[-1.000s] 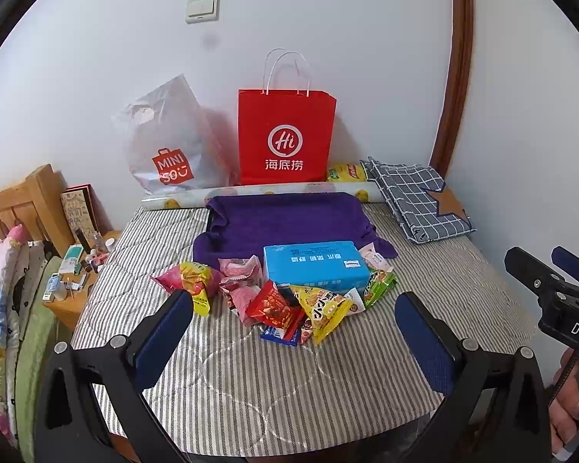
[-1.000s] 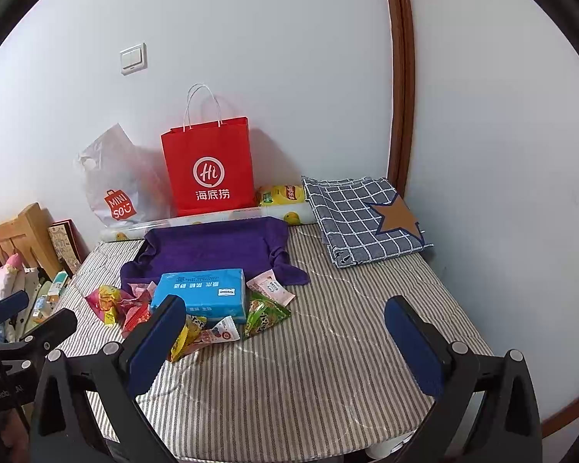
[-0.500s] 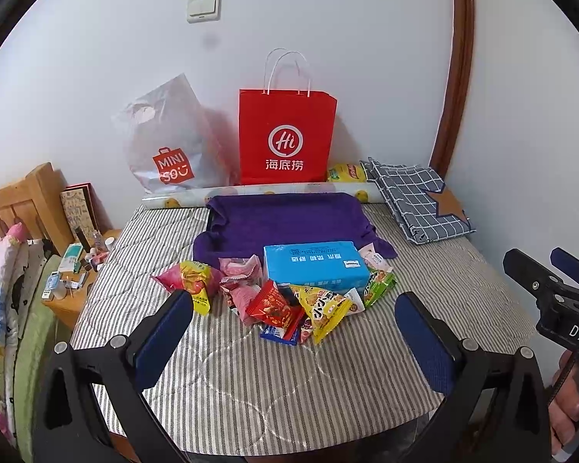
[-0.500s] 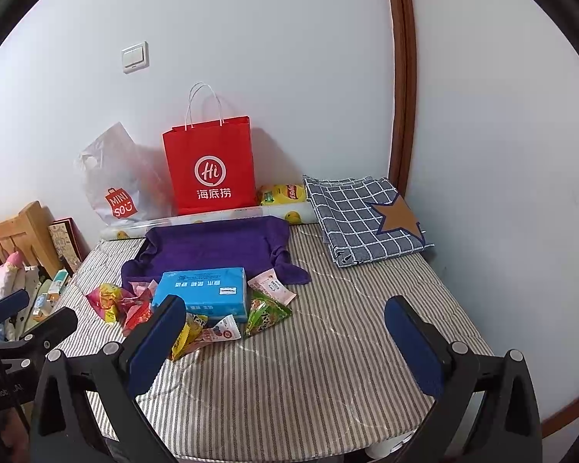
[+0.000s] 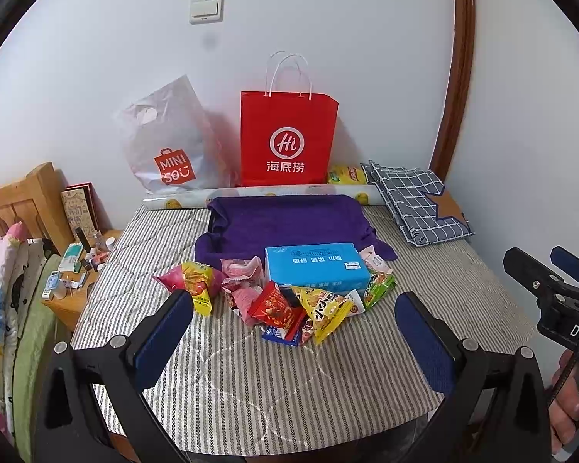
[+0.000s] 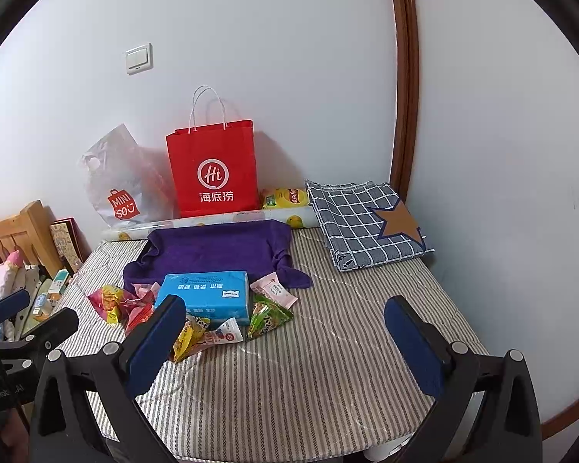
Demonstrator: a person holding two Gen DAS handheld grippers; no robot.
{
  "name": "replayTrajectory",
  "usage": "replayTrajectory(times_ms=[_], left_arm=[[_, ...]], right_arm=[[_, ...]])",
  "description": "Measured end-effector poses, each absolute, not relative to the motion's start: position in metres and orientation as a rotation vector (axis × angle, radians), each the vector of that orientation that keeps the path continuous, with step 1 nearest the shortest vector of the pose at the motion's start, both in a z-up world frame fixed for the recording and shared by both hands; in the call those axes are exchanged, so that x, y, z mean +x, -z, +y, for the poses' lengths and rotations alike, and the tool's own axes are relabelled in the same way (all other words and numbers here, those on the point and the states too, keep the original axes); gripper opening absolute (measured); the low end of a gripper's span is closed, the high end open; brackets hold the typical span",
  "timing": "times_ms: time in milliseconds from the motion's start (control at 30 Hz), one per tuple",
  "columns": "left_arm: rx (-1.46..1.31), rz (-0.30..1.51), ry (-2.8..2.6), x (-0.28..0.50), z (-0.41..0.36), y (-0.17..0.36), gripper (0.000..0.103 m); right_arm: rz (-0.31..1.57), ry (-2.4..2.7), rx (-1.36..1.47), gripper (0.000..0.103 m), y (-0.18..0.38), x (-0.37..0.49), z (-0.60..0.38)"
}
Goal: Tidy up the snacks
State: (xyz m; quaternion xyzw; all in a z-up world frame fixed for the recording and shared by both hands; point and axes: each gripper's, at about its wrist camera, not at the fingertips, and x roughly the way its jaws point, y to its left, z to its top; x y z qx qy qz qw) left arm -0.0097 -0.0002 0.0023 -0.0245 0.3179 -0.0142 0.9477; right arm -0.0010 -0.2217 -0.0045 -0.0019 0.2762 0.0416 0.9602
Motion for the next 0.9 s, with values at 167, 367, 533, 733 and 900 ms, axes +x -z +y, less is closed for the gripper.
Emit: replayTrajectory(times_ms=[167,367,533,733,900], left_arm=[[-0.048,0.638,0.034,-0.0116,0.0002,-0.0037,0.103],[-0.047,0.637,0.031,-0.0127,0.0002,-0.0043,0.103],[-0.047,0.637,0.030,-0.0131,0.0005,-0.0050,0.103],[-0.045,0.637,0.029,-0.0134,0.0007,-0.0060,0.103],[-0.041,0.638,0.029,-0.0135,0.0007,-0.0059,0.103]], right_arm=[[0.558,-0.083,-0.006,0.103,0.0045,-0.0022,-0.2204],[0.560,-0.088,-0.013,0.103,0.0045,-0.0020,-0.2190],[0.559,-0.087,-0.014,0.103,0.0048,-0.0022,-0.2181],[0.557,-0.090,-0.016,0.103,0.0049,-0.0022,-0.2170],[0.557,-0.090,-0.016,0.103,0.0048,-0.0012,-0.2170]])
